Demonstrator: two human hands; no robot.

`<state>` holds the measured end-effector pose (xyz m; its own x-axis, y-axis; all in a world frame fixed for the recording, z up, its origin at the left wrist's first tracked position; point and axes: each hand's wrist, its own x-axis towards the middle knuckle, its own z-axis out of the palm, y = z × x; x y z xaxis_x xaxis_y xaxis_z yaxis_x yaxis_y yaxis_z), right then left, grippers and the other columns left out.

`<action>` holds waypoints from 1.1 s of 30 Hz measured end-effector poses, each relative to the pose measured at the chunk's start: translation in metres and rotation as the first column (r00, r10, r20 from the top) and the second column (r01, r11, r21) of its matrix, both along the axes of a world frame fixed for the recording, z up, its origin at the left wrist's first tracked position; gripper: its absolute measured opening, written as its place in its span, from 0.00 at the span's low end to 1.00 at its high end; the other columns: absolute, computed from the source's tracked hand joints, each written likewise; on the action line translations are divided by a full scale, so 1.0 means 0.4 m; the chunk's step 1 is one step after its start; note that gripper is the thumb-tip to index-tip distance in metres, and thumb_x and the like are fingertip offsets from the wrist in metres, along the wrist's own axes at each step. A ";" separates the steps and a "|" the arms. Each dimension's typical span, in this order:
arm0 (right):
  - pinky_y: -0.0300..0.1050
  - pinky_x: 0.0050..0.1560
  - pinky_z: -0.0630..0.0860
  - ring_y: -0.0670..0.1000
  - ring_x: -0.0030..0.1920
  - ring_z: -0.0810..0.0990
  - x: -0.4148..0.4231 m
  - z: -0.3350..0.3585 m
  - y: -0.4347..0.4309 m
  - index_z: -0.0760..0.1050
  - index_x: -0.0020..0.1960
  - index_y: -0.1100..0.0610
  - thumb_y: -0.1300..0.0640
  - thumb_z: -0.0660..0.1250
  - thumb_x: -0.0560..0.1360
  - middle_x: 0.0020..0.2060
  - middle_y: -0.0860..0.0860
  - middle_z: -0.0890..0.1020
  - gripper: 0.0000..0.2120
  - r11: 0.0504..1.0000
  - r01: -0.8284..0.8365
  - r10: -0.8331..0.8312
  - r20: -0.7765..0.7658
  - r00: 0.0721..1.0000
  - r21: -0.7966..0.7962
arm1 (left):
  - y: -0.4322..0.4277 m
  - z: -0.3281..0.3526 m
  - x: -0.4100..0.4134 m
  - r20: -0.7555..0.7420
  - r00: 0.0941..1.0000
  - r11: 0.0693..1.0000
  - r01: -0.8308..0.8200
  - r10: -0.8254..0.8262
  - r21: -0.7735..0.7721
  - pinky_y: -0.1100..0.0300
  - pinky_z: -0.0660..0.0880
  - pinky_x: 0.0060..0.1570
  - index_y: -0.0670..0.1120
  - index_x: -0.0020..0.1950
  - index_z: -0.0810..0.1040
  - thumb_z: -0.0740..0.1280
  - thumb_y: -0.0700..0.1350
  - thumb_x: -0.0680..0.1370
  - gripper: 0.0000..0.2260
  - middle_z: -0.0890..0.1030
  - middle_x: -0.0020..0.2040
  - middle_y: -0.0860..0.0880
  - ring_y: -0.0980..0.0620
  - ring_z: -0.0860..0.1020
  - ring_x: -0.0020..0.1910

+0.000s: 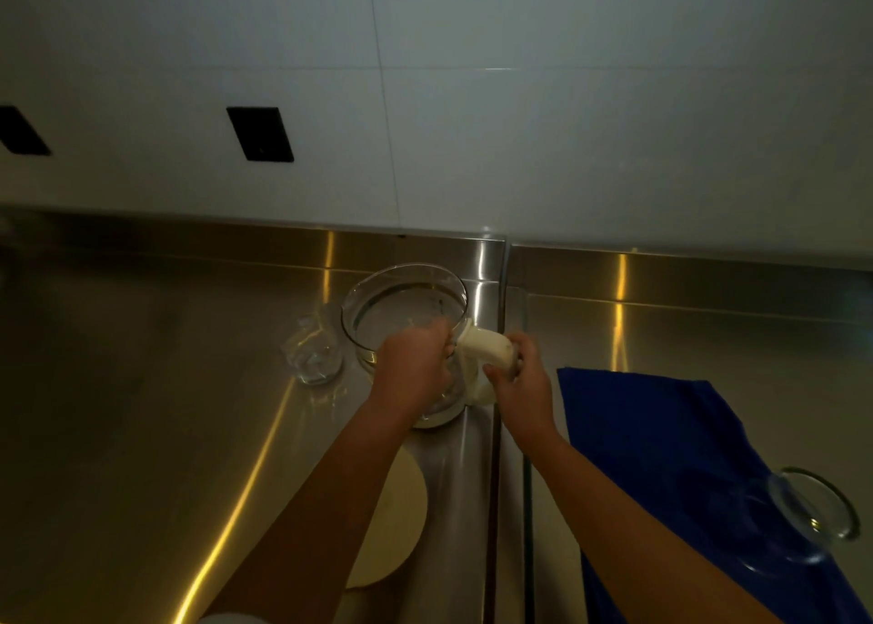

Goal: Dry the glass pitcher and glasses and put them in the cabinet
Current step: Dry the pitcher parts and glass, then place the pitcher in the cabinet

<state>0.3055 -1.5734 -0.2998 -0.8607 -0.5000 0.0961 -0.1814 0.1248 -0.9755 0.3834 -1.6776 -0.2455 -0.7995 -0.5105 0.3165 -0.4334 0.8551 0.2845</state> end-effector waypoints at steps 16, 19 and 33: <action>0.27 0.37 0.72 0.41 0.45 0.72 -0.007 -0.031 -0.024 0.64 0.57 0.50 0.67 0.65 0.74 0.51 0.48 0.71 0.19 1.000 0.018 -0.018 -0.005 1.000 0.017 | -0.021 -0.048 -0.022 -0.055 0.997 0.999 0.052 -0.052 -0.006 0.59 0.69 0.37 0.44 0.51 0.78 0.64 0.42 0.75 0.07 0.81 0.42 0.46 0.46 0.79 0.39; 0.29 0.37 0.70 0.45 0.49 0.73 -0.010 -0.038 -0.025 0.64 0.57 0.49 0.66 0.65 0.74 0.52 0.49 0.72 0.19 0.999 0.015 -0.015 -0.017 1.000 0.041 | -0.022 -0.053 -0.020 -0.057 0.996 0.998 0.064 -0.064 -0.012 0.59 0.68 0.36 0.43 0.49 0.78 0.65 0.42 0.74 0.06 0.81 0.40 0.46 0.47 0.78 0.37; 0.58 0.55 0.75 0.62 0.63 0.71 -0.030 -0.036 -0.033 0.65 0.67 0.56 0.65 0.72 0.67 0.64 0.62 0.71 0.31 0.898 0.114 0.201 -0.626 0.754 0.426 | -0.033 -0.070 0.048 -0.104 0.966 0.911 0.185 -0.238 -0.367 0.43 0.74 0.52 0.42 0.60 0.69 0.57 0.44 0.71 0.18 0.81 0.54 0.40 0.41 0.79 0.54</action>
